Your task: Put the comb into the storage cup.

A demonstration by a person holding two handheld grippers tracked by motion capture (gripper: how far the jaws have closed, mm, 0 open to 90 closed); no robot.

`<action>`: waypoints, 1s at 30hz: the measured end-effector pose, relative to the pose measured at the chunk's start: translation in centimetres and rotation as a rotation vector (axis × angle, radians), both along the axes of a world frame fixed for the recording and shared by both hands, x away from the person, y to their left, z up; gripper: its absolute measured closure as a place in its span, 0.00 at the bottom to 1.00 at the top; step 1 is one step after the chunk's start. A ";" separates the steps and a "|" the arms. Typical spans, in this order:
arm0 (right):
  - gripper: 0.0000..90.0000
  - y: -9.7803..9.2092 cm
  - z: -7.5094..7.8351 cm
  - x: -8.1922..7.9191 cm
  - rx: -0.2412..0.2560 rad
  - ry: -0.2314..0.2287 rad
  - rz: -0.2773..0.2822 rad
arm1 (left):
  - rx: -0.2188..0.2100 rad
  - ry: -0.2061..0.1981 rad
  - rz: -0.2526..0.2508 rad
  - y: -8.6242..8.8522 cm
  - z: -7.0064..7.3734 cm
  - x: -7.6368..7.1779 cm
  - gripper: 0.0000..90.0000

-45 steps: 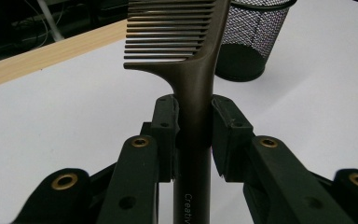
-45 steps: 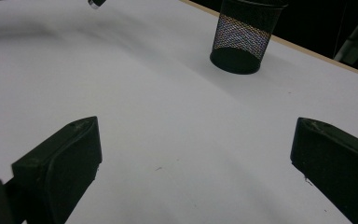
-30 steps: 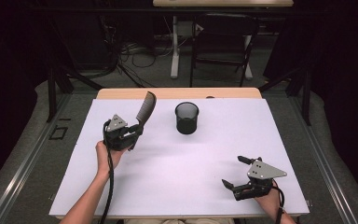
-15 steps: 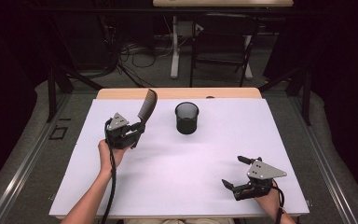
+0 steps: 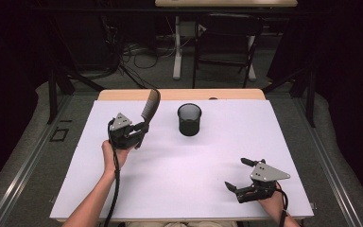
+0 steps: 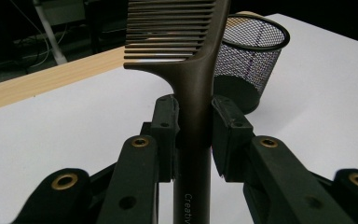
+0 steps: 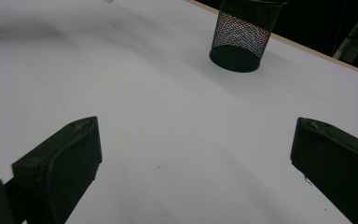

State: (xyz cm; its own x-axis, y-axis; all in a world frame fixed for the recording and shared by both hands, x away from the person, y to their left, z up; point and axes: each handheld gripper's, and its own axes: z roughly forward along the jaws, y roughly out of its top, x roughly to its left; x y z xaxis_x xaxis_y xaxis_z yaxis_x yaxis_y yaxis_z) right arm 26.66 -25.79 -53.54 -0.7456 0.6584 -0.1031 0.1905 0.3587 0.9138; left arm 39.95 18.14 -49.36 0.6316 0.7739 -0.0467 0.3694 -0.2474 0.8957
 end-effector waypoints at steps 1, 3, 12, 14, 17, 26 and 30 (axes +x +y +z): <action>0.02 0.0 0.0 0.0 0.000 0.000 0.000 | -0.001 -0.001 -0.001 0.0 0.0 0.0 0.81; 0.02 0.0 0.0 0.0 0.001 -0.001 -0.001 | -0.004 -0.003 -0.001 -0.2 0.0 0.1 0.81; 0.02 0.0 0.0 0.1 0.001 0.000 0.002 | -0.007 -0.004 -0.005 -0.6 0.1 0.4 0.81; 0.02 0.1 0.0 0.1 0.002 0.000 0.002 | -0.006 -0.004 -0.006 -0.7 0.2 0.5 0.81; 0.02 0.1 0.0 0.1 0.004 0.001 0.002 | -0.012 -0.004 -0.007 -0.8 0.2 0.6 0.81; 0.02 0.1 0.0 0.1 0.005 0.003 0.001 | -0.014 -0.009 -0.007 -1.1 0.6 0.8 0.81; 0.02 0.1 0.0 0.1 0.005 0.002 0.001 | -0.021 -0.012 -0.006 -1.2 0.8 1.0 0.81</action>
